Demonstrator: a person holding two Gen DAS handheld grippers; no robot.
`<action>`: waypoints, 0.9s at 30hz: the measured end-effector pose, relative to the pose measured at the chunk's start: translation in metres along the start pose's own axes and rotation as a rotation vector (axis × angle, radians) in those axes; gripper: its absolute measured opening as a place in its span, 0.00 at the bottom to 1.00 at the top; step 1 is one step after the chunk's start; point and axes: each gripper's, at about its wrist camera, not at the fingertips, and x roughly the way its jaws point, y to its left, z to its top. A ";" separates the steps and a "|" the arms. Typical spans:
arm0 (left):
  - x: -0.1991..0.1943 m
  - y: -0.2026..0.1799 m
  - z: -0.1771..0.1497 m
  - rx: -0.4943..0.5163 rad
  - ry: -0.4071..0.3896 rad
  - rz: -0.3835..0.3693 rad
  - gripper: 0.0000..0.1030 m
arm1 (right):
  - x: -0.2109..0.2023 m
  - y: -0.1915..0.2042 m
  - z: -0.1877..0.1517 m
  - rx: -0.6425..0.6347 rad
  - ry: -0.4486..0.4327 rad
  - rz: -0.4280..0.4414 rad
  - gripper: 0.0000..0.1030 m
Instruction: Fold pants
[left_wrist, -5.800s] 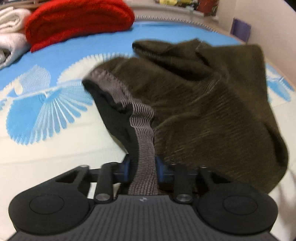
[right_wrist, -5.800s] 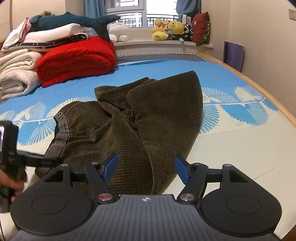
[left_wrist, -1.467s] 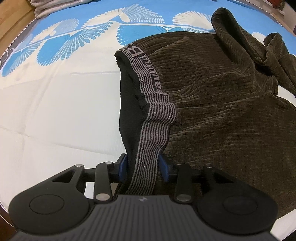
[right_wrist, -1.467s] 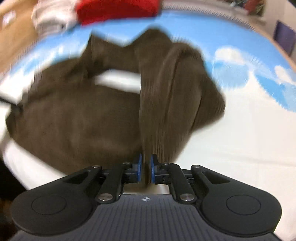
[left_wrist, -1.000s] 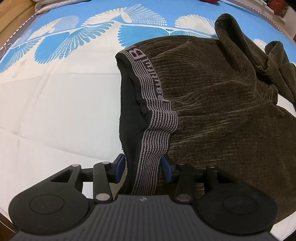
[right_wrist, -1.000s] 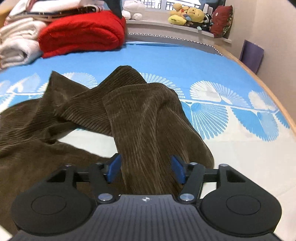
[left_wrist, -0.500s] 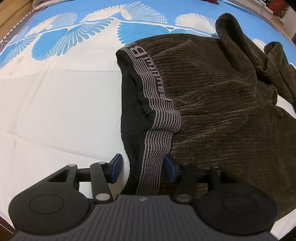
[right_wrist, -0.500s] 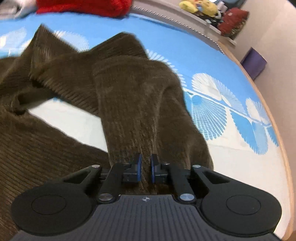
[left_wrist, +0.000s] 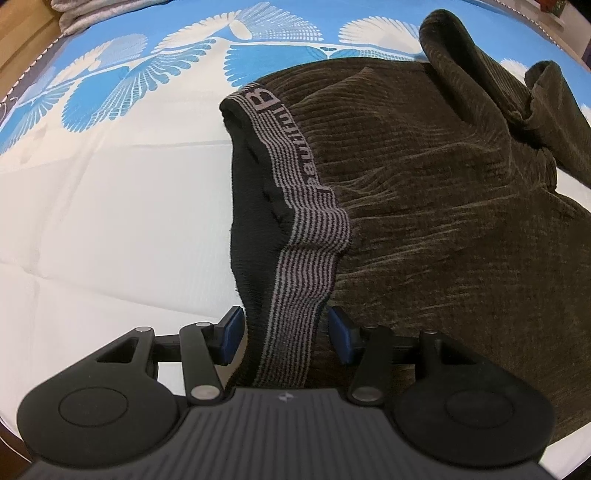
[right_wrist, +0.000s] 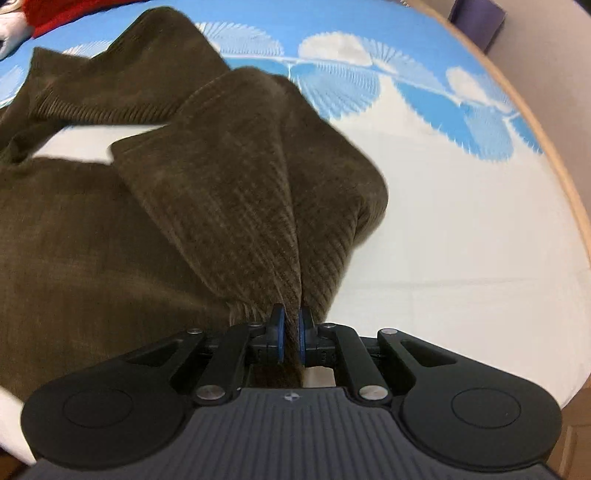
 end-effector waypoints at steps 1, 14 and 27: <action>0.001 -0.001 0.000 0.004 0.001 0.003 0.55 | -0.002 -0.003 -0.003 0.004 -0.003 0.013 0.08; 0.001 0.002 0.000 0.004 0.000 0.006 0.61 | -0.054 -0.020 0.015 0.114 -0.364 0.060 0.48; 0.004 0.001 0.003 0.005 0.002 0.002 0.62 | -0.037 0.035 0.063 0.036 -0.432 0.036 0.48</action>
